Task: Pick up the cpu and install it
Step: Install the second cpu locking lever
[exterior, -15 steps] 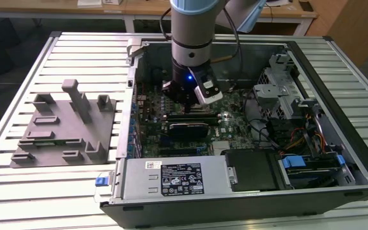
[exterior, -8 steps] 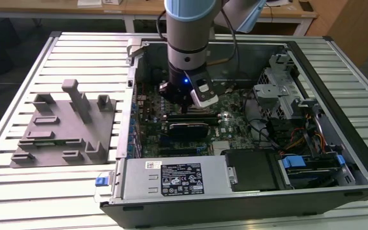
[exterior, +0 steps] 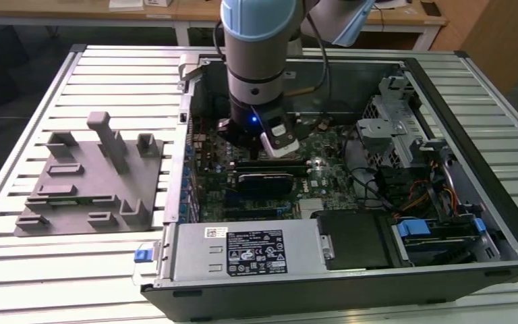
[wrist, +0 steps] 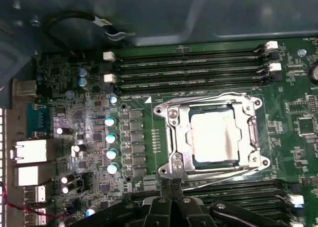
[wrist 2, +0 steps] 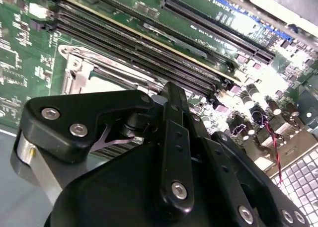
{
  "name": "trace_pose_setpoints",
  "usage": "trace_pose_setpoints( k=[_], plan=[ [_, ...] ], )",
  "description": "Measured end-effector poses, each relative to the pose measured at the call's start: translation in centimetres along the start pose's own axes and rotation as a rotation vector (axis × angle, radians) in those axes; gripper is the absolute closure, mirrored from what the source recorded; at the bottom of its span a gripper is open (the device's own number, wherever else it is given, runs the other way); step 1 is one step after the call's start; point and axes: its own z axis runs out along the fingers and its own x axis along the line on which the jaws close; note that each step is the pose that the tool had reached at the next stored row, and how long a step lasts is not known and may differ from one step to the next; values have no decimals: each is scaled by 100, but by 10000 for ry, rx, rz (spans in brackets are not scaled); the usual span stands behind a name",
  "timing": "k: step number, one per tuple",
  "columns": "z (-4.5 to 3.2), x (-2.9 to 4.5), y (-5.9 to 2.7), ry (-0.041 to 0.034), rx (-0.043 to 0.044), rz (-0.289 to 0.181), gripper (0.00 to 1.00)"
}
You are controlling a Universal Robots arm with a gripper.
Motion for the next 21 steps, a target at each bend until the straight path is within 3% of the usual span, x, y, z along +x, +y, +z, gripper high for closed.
trace_pose_setpoints(
  k=[5, 6, 21],
  plan=[
    [17, 17, -25, -11, -434, 6, 89],
    [22, 16, -36, -11, -481, 6, 89],
    [29, 8, -119, -2, -584, 9, 89]
  ],
)
